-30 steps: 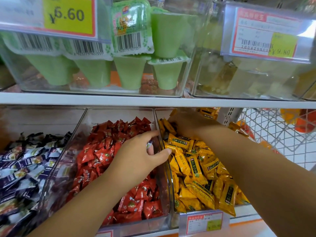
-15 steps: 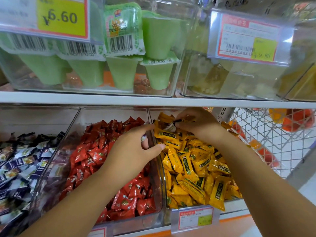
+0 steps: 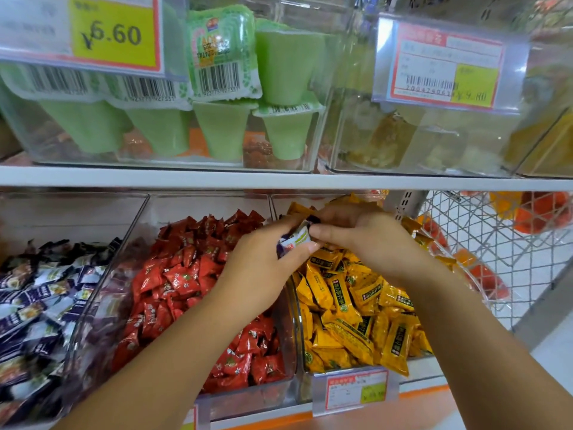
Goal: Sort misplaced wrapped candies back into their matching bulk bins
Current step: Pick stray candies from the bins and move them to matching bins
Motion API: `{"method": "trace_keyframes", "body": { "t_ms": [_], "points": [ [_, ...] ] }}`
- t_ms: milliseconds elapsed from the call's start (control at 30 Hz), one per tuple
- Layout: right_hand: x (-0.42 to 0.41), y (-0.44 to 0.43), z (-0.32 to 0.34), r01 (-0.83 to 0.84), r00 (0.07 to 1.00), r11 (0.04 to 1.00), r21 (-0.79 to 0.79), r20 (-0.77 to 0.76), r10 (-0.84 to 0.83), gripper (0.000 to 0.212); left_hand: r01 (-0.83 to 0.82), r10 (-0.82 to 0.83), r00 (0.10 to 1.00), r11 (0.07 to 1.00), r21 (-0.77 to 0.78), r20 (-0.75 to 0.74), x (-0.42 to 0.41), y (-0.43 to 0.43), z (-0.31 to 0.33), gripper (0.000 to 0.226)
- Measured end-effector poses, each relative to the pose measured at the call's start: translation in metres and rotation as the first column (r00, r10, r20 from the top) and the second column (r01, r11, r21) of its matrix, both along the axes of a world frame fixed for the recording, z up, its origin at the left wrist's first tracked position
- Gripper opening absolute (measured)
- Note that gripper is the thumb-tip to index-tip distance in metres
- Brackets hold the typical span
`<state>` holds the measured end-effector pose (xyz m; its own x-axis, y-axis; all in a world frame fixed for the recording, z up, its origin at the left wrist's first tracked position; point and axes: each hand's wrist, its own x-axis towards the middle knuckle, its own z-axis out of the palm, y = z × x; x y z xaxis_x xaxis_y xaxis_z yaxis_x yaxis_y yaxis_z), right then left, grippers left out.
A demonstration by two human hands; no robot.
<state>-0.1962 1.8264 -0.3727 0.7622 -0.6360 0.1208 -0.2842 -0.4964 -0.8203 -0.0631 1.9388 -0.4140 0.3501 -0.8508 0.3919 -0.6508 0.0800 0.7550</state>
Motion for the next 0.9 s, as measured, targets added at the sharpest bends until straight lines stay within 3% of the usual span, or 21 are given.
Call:
{"method": "trace_keyframes", "body": {
  "t_ms": [100, 167, 233, 400, 500, 667, 833, 900],
  "points": [
    [0.002, -0.003, 0.0, -0.03, 0.999, 1.0, 0.007, -0.015, 0.03, 0.013, -0.045, 0.045, 0.999, 0.999, 0.018, 0.002, 0.006, 0.008, 0.002, 0.007],
    [0.006, -0.016, 0.003, 0.061, 0.997, 0.987, -0.147, -0.028, -0.065, 0.019, -0.154, 0.154, 0.987, 0.988, 0.016, -0.034, 0.017, 0.015, 0.006, 0.008],
    [0.016, -0.031, 0.006, 0.09, 0.979, 0.937, -0.338, -0.141, -0.145, 0.024, -0.227, 0.228, 0.973, 0.974, 0.025, -0.046, 0.029, 0.021, 0.008, 0.009],
    [0.07, -0.053, -0.012, -0.256, 0.903, 0.792, -0.554, -0.43, -0.01, 0.026, -0.266, 0.267, 0.964, 0.957, 0.117, 0.011, 0.036, 0.031, 0.004, 0.011],
    [0.078, -0.06, -0.018, -0.425, 0.799, 0.666, -0.613, -0.599, -0.042, 0.027, -0.276, 0.275, 0.961, 0.953, 0.122, 0.023, 0.033, 0.032, 0.004, 0.017],
    [0.05, -0.078, -0.006, -0.454, 0.686, 0.654, -0.606, -0.706, -0.178, 0.034, -0.301, 0.299, 0.954, 0.949, 0.089, 0.039, 0.031, 0.03, 0.007, 0.02],
    [0.056, -0.077, -0.008, -0.253, 0.857, 0.787, -0.563, -0.508, -0.088, 0.024, -0.31, 0.302, 0.95, 0.945, 0.107, 0.084, 0.03, 0.03, 0.005, 0.023],
    [0.072, -0.075, -0.014, -0.249, 0.879, 0.797, -0.55, -0.474, -0.052, 0.027, -0.311, 0.305, 0.95, 0.944, 0.106, 0.072, 0.031, 0.03, 0.005, 0.022]
  ]
}}
